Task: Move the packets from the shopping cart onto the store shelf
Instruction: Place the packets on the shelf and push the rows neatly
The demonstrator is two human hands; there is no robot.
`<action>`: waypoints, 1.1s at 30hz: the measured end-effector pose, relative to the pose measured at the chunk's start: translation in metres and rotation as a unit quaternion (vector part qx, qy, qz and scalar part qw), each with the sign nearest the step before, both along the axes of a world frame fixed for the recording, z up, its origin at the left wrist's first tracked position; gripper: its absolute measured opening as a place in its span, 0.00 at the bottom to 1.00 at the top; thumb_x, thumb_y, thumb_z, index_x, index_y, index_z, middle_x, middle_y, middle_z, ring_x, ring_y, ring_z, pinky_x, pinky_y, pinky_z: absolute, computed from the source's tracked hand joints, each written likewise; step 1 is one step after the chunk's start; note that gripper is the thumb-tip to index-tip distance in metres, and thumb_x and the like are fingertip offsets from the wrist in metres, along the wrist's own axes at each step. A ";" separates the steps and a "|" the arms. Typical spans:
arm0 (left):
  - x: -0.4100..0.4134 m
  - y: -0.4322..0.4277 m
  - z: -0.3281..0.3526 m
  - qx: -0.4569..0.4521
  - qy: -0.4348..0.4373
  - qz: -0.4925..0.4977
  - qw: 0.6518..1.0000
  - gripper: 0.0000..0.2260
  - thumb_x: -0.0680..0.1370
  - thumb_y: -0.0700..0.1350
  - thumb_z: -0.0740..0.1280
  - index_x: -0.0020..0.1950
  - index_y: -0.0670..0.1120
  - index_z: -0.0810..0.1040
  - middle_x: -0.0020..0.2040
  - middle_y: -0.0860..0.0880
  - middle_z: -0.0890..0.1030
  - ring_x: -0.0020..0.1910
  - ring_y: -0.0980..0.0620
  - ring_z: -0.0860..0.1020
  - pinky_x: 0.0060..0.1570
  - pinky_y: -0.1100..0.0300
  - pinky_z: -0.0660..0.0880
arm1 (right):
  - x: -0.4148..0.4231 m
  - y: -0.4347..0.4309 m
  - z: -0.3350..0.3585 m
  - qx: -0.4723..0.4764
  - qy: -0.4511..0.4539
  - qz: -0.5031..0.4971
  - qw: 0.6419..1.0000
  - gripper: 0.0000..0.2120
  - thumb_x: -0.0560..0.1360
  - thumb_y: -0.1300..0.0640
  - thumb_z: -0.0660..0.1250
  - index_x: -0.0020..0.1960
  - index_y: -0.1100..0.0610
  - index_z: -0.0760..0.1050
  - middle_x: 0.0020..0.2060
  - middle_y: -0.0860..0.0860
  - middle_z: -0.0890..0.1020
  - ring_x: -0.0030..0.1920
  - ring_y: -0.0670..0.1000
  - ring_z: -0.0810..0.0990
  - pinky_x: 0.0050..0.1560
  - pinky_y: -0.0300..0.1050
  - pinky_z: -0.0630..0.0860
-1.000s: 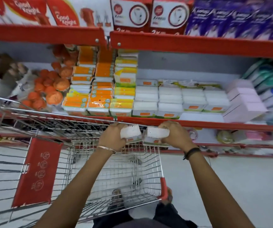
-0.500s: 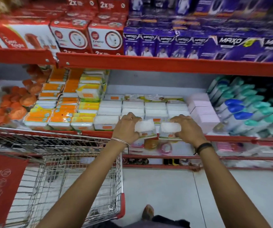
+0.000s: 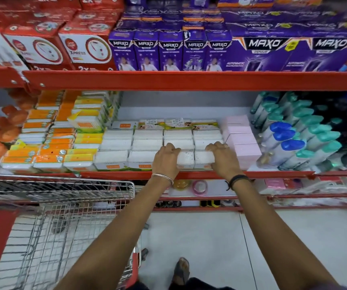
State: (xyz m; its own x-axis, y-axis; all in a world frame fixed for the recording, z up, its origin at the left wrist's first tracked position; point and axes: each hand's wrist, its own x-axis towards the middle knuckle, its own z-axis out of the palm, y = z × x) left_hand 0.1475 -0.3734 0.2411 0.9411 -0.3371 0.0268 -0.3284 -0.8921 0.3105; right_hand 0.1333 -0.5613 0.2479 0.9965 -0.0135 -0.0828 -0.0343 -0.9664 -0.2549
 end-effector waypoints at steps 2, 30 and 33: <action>0.004 -0.003 -0.006 0.009 0.010 0.000 1.000 0.26 0.69 0.30 0.65 0.66 0.42 0.70 0.62 0.41 0.71 0.60 0.42 0.70 0.60 0.50 0.73 | 0.005 0.001 -0.006 -0.018 0.001 -0.005 1.000 0.28 0.65 0.72 0.69 0.61 0.52 0.71 0.57 0.54 0.75 0.57 0.57 0.74 0.52 0.51 0.77; 0.006 -0.048 -0.023 -0.635 0.330 0.502 0.486 0.29 0.76 0.44 0.68 0.70 0.38 0.58 0.69 0.38 0.70 0.54 0.41 0.81 0.52 0.55 0.78 | 0.010 0.004 -0.045 0.679 0.107 -0.437 0.579 0.30 0.74 0.54 0.69 0.71 0.61 0.60 0.68 0.63 0.68 0.42 0.58 0.82 0.58 0.51 0.79; 0.008 -0.047 -0.021 -0.634 0.344 0.497 0.482 0.28 0.76 0.44 0.68 0.71 0.39 0.58 0.67 0.38 0.72 0.53 0.42 0.82 0.47 0.56 0.80 | 0.009 0.000 -0.046 0.674 0.100 -0.440 0.586 0.29 0.74 0.56 0.69 0.69 0.64 0.62 0.65 0.65 0.70 0.48 0.61 0.81 0.53 0.49 0.80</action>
State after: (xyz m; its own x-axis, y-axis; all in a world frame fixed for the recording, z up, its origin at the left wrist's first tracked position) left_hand 0.1560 -0.4204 0.2199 0.5533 0.1666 -0.8161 0.6355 0.5490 0.5429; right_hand 0.1420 -0.5608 0.2016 0.6221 -0.3027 -0.7220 -0.5263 0.5211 -0.6719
